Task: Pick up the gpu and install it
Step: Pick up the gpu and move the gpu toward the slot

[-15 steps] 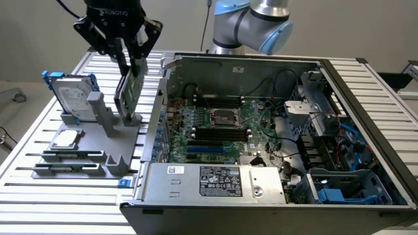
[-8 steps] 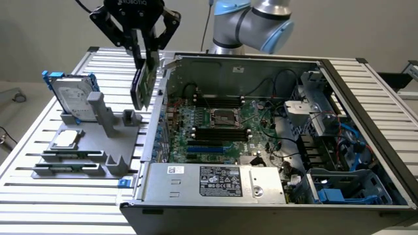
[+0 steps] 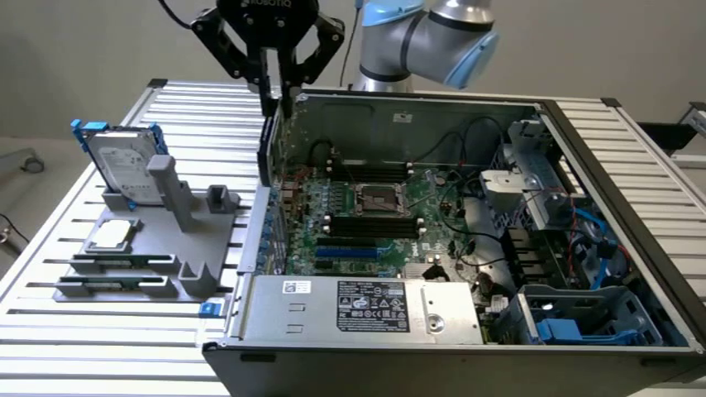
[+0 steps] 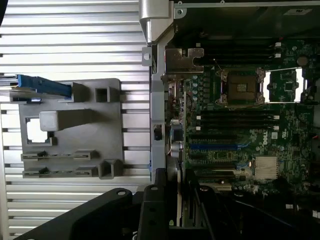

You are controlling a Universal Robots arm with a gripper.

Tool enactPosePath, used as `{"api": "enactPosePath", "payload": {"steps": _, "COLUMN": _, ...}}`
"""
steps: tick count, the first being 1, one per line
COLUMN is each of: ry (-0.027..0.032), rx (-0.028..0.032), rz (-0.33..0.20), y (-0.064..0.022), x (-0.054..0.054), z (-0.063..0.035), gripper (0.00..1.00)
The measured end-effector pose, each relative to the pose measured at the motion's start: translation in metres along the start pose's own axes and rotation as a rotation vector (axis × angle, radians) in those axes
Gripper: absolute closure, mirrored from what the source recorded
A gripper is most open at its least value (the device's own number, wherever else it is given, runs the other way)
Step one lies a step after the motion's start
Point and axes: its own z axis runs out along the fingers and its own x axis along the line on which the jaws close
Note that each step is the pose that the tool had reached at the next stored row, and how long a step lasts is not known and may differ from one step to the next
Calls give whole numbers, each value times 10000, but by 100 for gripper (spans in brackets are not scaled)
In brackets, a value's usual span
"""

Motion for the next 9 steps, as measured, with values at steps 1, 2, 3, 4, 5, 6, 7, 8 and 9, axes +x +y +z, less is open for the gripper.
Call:
{"api": "enactPosePath", "payload": {"steps": 1, "ry": 2, "rx": 0, "rz": 1, "y": -10, "x": -45, "z": 5, "gripper": 73}}
{"api": "enactPosePath", "payload": {"steps": 2, "ry": 1, "rx": -2, "rz": 0, "y": -22, "x": -86, "z": 16, "gripper": 73}}
{"api": "enactPosePath", "payload": {"steps": 3, "ry": 0, "rx": -3, "rz": 0, "y": -36, "x": -128, "z": 30, "gripper": 73}}
{"api": "enactPosePath", "payload": {"steps": 4, "ry": 3, "rx": 0, "rz": 1, "y": -48, "x": -170, "z": 41, "gripper": 73}}
{"api": "enactPosePath", "payload": {"steps": 5, "ry": 3, "rx": 0, "rz": 0, "y": -60, "x": -212, "z": 53, "gripper": 73}}
{"api": "enactPosePath", "payload": {"steps": 6, "ry": 3, "rx": 1, "rz": -1, "y": -70, "x": -258, "z": 69, "gripper": 73}}
{"api": "enactPosePath", "payload": {"steps": 7, "ry": 2, "rx": 0, "rz": 1, "y": -78, "x": -303, "z": 86, "gripper": 73}}
{"api": "enactPosePath", "payload": {"steps": 8, "ry": 2, "rx": -1, "rz": 0, "y": -85, "x": -350, "z": 104, "gripper": 73}}
{"api": "enactPosePath", "payload": {"steps": 9, "ry": 2, "rx": -1, "rz": -1, "y": -90, "x": -396, "z": 120, "gripper": 73}}
